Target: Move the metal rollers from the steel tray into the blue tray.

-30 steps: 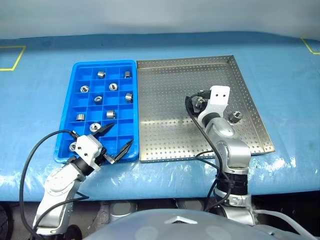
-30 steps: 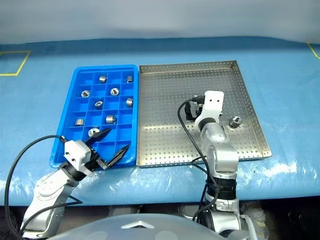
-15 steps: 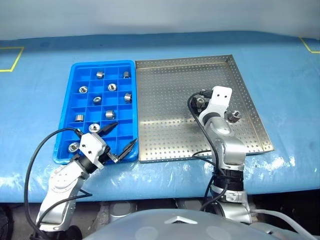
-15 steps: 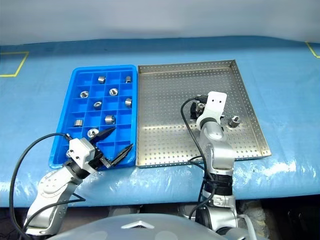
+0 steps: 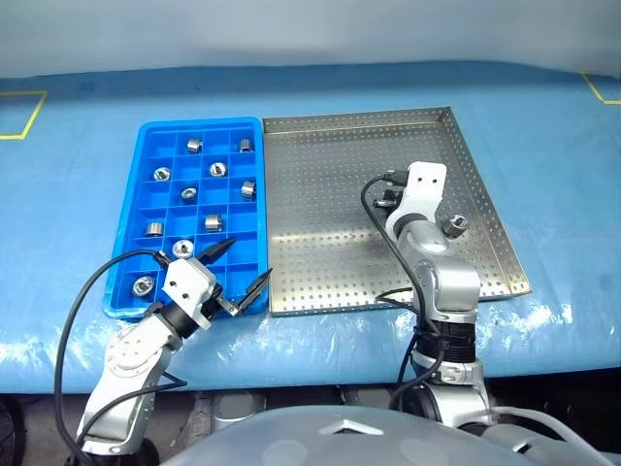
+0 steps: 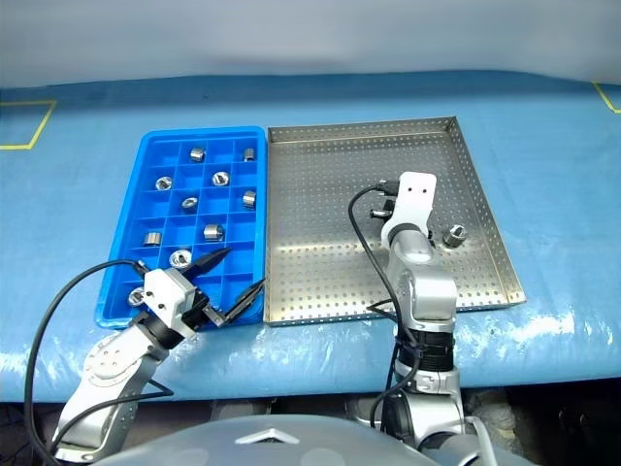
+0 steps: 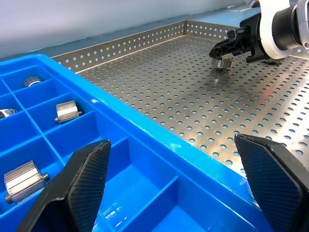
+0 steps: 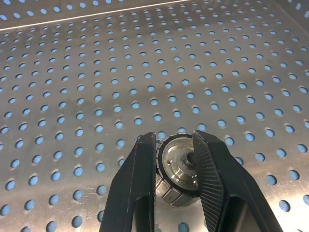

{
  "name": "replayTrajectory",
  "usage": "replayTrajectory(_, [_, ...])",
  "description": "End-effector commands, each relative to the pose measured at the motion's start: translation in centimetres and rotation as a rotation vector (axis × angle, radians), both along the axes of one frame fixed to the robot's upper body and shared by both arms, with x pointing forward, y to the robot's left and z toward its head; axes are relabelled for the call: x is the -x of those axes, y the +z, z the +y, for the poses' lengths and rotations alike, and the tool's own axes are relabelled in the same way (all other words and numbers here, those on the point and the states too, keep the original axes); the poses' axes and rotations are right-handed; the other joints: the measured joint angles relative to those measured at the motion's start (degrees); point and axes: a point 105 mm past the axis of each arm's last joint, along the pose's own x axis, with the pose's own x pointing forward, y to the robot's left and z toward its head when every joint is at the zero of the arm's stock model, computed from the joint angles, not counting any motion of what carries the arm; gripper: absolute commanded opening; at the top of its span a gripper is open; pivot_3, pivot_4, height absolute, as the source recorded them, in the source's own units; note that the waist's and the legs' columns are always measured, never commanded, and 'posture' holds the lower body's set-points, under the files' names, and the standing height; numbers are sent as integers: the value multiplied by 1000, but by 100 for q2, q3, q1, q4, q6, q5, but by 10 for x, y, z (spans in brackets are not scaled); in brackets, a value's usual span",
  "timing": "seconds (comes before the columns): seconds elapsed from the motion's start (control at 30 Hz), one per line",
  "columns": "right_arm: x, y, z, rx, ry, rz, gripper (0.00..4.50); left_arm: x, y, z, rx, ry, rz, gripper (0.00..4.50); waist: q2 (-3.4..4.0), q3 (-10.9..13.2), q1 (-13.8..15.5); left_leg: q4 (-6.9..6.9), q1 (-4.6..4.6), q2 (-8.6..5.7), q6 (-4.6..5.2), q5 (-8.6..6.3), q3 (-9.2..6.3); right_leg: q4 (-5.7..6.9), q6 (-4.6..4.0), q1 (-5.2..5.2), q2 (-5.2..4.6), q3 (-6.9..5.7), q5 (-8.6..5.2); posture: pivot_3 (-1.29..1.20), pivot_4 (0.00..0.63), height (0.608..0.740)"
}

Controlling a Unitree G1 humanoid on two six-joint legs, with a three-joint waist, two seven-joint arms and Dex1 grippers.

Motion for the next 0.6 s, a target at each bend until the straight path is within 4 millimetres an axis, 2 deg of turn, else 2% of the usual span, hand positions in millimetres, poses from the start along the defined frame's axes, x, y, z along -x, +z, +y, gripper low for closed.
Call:
replayTrajectory(0.03, [-1,21,27,-42,113,-75,803,3,5,2,-1,7,-17,4500,0,0,-4,0,0,0,0,0,0,0,0,-1,0,0,0,67,150,740])
replayTrajectory(0.13, [1,36,52,-57,243,-125,803,4,6,4,0,17,-21,4500,1,1,-3,-2,-1,1,1,0,0,0,0,-3,1,0,0,80,150,740])
replayTrajectory(0.23, [11,54,94,-36,502,-194,803,6,7,10,6,45,-31,4500,1,1,-14,-3,-3,1,1,0,1,-2,0,-4,0,1,0,92,150,740])
replayTrajectory(0.4, [21,71,129,-10,737,-257,803,11,11,25,17,111,-51,4500,-2,3,43,-5,-3,3,1,0,-4,-3,0,-3,2,-5,-1,114,150,740])
replayTrajectory(0.5, [33,85,163,-24,931,-297,803,17,14,45,20,187,-70,4500,-6,6,74,-3,-3,3,1,0,-3,-3,0,-4,2,-5,0,140,150,740])
replayTrajectory(0.6, [41,87,181,-26,1030,-305,803,26,16,51,8,222,-74,4500,-8,5,125,-5,-4,4,1,0,-6,-4,-1,-4,2,-8,-1,168,150,740])
